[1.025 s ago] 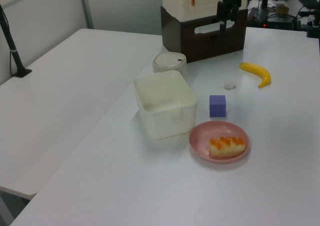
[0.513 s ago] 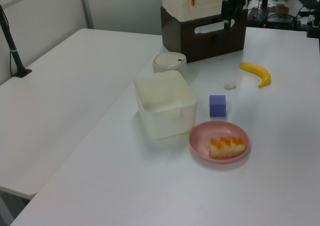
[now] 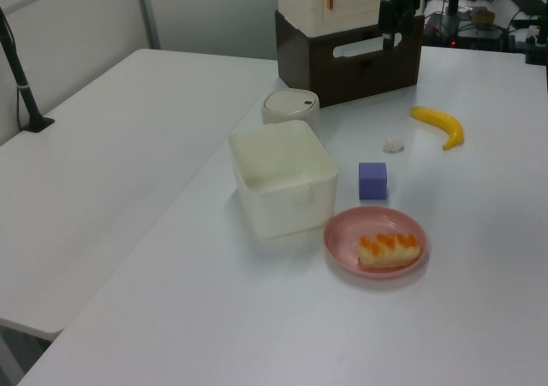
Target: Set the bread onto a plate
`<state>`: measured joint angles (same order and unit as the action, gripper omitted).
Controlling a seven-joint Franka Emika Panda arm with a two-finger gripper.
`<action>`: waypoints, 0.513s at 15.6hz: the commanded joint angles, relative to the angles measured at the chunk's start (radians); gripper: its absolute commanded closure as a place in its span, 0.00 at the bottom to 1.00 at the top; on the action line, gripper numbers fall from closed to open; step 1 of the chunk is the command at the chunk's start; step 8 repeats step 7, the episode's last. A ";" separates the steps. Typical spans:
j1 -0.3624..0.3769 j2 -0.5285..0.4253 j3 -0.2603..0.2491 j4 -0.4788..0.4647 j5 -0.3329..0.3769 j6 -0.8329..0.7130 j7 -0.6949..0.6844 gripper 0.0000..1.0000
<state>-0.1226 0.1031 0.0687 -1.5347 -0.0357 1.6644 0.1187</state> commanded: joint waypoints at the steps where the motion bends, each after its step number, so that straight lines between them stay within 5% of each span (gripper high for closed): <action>1: 0.023 -0.033 -0.026 -0.033 0.011 0.031 -0.024 0.00; 8: 0.023 -0.033 -0.026 -0.031 0.011 0.022 -0.024 0.00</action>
